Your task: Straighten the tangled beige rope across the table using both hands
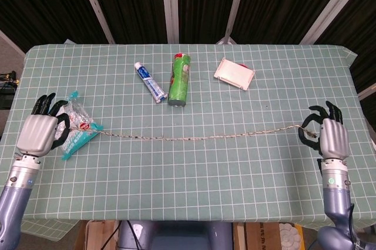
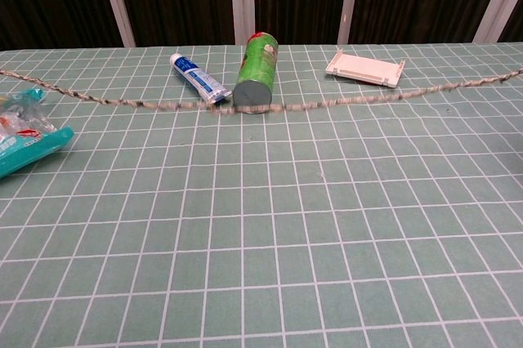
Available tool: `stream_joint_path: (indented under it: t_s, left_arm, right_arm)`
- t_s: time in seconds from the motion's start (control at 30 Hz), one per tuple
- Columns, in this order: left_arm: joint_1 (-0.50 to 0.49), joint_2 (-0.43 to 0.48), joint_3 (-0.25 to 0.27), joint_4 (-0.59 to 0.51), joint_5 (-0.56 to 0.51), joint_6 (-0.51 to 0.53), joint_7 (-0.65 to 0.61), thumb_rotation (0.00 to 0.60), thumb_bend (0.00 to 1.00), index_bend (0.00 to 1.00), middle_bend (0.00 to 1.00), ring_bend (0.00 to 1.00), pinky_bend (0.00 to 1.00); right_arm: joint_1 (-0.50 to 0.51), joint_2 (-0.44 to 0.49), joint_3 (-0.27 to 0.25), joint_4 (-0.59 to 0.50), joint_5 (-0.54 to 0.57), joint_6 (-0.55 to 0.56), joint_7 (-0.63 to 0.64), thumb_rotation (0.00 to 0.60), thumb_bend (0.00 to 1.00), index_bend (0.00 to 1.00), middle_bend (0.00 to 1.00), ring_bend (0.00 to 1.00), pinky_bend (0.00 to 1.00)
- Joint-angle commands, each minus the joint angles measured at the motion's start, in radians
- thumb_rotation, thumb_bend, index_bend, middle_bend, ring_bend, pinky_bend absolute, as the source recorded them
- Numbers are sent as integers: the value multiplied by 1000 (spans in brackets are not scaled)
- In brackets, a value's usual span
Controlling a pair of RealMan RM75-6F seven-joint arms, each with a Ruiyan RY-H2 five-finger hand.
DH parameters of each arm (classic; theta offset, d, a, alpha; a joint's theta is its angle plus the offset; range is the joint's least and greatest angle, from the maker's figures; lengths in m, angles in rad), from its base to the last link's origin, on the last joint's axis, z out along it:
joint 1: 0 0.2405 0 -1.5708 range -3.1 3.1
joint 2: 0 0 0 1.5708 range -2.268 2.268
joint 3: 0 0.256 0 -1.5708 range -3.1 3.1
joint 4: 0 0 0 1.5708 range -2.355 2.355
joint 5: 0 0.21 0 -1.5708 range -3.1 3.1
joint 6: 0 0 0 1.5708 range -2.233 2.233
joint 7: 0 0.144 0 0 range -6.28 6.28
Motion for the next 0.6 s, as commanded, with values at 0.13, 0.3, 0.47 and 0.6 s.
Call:
stream_joint_path:
  t_s: [0.13, 0.3, 0.47, 0.6]
  left_arm:
    - [9, -15, 4, 17, 3, -8, 3, 600, 551, 677, 185, 0, 0]
    - [10, -33, 6, 30, 9, -17, 18, 600, 551, 678, 186, 0, 0]
    - [9, -54, 10, 37, 14, -28, 38, 600, 551, 678, 186, 0, 0]
    - [10, -75, 14, 49, 17, -35, 57, 600, 552, 678, 186, 0, 0]
  right_arm:
    - [-6, -12, -4, 43, 15, -22, 23, 600, 458, 649, 280, 0, 0]
    - [-8, -25, -7, 76, 23, -35, 32, 600, 458, 650, 280, 0, 0]
    - [-12, -38, -16, 104, 24, -48, 40, 600, 458, 649, 280, 0, 0]
    - [-14, -51, -20, 128, 23, -57, 47, 600, 458, 649, 280, 0, 0]
